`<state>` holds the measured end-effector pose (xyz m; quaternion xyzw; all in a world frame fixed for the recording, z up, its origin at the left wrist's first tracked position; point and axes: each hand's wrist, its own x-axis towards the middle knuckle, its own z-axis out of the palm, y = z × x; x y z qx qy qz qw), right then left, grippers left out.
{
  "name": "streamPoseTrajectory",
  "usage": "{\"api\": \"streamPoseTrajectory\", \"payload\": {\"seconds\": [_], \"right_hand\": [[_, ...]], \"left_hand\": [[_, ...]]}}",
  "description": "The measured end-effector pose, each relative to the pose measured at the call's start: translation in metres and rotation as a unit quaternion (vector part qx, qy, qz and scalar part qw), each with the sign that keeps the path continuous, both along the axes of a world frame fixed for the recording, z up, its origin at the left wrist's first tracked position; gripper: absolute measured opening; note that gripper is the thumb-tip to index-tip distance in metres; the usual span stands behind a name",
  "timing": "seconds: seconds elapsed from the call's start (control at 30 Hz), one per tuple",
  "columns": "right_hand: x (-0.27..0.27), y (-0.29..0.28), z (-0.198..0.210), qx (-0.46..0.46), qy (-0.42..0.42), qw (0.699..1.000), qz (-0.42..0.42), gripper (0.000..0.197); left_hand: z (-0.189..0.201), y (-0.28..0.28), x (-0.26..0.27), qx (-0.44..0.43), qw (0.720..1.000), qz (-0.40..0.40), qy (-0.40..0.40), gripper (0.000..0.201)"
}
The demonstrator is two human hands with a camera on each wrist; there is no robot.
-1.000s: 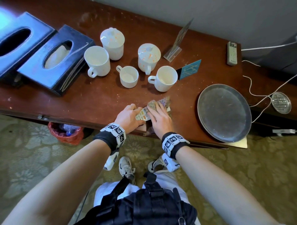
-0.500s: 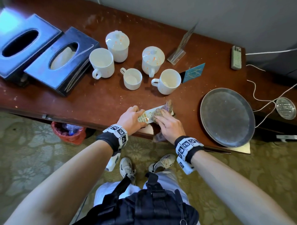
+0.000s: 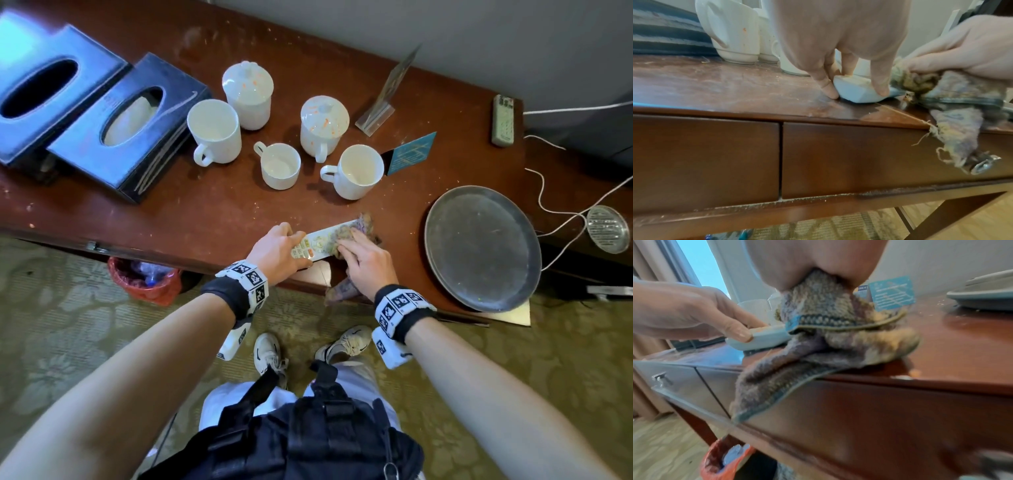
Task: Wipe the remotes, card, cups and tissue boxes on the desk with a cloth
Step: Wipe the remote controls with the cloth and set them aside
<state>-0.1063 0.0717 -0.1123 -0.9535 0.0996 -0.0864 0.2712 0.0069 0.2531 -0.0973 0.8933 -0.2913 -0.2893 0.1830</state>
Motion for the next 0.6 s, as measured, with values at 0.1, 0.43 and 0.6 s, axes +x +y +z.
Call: {"api": "streamPoseTrajectory", "payload": {"seconds": [0.1, 0.43, 0.6], "right_hand": [[0.025, 0.015, 0.001, 0.002, 0.009, 1.0, -0.016, 0.025], [-0.009, 0.002, 0.002, -0.007, 0.017, 1.0, 0.025, 0.024], [-0.017, -0.001, 0.013, 0.049, -0.04, 0.992, -0.109, 0.022]], "left_hand": [[0.002, -0.001, 0.001, 0.003, 1.0, -0.003, -0.002, 0.069], [0.006, -0.001, 0.001, 0.026, 0.999, -0.044, -0.015, 0.069], [0.018, -0.002, 0.006, 0.06, 0.994, -0.087, -0.008, 0.061]]}}
